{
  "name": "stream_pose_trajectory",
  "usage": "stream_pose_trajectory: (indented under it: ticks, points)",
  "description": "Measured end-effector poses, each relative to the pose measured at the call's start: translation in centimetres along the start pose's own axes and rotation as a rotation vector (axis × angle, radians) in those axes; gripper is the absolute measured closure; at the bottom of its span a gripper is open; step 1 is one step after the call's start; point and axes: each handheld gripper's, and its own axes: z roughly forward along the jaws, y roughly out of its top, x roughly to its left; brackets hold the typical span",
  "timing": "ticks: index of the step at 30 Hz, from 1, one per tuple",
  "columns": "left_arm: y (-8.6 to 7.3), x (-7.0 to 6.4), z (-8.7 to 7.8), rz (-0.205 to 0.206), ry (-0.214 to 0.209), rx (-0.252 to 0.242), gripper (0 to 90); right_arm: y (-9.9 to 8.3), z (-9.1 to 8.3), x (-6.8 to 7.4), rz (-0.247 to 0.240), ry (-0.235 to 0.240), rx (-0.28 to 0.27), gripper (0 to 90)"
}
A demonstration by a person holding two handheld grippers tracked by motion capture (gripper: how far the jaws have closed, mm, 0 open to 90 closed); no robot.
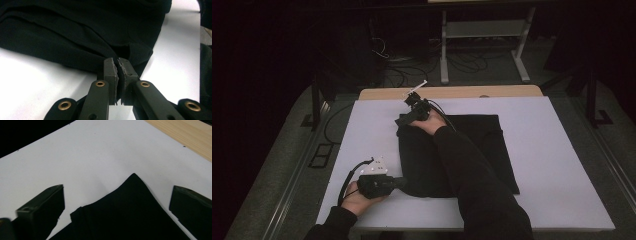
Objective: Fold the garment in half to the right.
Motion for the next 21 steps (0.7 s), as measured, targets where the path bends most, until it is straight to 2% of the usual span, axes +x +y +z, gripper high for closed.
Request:
stream_pose_trajectory:
  ticks: [4, 10, 16, 21]
  points:
    - [0.2, 0.0, 0.0, -0.002, -0.008, -0.013, 84.2, -0.4, 0.8, -0.6, 0.017, 0.0, -0.006, 7.9]
    - [0.4, 0.1, -0.2, -0.015, -0.022, -0.045, 84.2, -0.4, 1.7, -1.0, 0.032, -0.004, 0.024, 14.1]
    - [0.4, 0.1, -0.1, -0.018, -0.027, -0.056, 84.1, -0.1, 2.9, -0.7, 0.026, -0.057, 0.055, 23.3]
    - [0.4, 0.1, -0.1, -0.021, -0.032, -0.058, 84.2, 0.3, 3.5, -0.2, -0.012, -0.133, 0.089, 42.3]
